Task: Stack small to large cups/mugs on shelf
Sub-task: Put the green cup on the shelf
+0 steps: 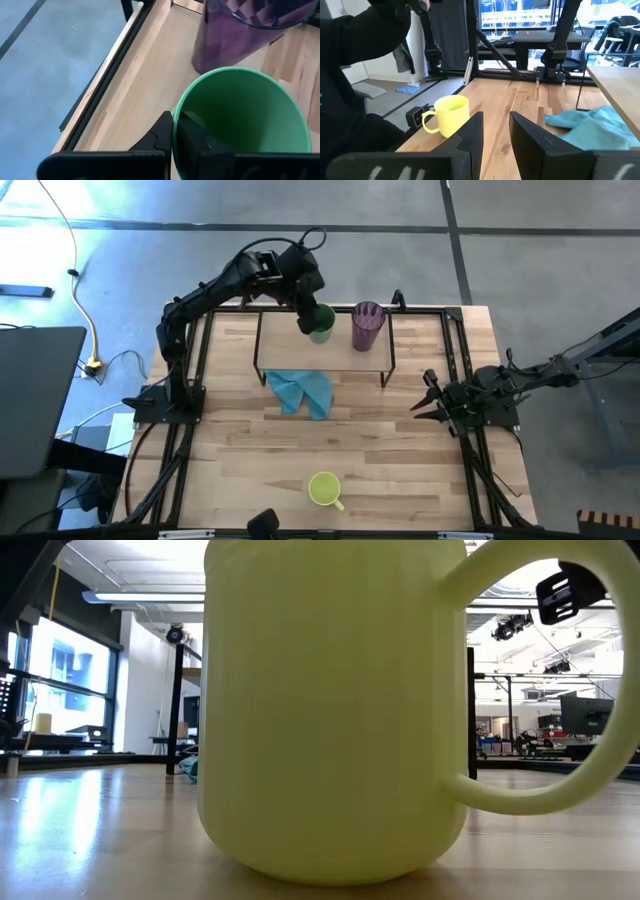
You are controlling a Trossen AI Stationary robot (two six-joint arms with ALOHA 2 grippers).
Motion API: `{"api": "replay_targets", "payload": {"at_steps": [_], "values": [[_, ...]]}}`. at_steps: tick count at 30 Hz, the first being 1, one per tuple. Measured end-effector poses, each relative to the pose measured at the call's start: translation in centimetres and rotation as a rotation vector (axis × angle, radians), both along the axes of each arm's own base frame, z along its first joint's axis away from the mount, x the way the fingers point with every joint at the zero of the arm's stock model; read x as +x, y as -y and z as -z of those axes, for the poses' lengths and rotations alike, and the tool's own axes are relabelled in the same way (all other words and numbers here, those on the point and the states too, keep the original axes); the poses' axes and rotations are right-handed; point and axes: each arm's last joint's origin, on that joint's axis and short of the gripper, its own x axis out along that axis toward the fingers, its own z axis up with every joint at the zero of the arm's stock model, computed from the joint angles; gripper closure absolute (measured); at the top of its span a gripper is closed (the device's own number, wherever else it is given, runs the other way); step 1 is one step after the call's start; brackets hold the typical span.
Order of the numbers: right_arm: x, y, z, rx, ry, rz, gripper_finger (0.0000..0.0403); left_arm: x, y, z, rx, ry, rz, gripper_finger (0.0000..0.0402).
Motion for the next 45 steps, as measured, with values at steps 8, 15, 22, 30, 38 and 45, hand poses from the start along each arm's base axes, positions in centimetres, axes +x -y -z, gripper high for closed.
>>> {"api": "replay_targets", "payload": {"at_steps": [8, 15, 22, 30, 38, 45], "values": [[0.6, -0.2, -0.1, 0.001, 0.001, -0.011, 0.0320, 0.5, -1.2, 2.6, -0.043, -0.026, -0.006, 0.0401], [0.8, -0.2, 0.0, -0.002, -0.016, -0.012, 0.0320, 0.3, -2.4, 3.7, -0.059, -0.021, -0.020, 0.0401], [0.8, -0.2, 0.0, -0.003, -0.015, -0.012, 0.0320, 0.4, -2.6, 3.6, -0.063, 0.012, 0.000, 0.0401], [0.8, -0.2, 0.0, -0.003, -0.015, -0.012, 0.0320, 0.3, -2.5, 3.6, -0.066, 0.001, 0.002, 0.0401], [0.8, -0.2, 0.0, 0.004, -0.018, -0.012, 0.0320, 0.3, -2.5, 3.9, -0.083, -0.017, -0.006, 0.0401], [0.8, -0.2, 0.0, 0.007, -0.019, -0.012, 0.0320, 0.2, -2.5, 4.0, -0.086, -0.027, -0.008, 0.0401]]}}
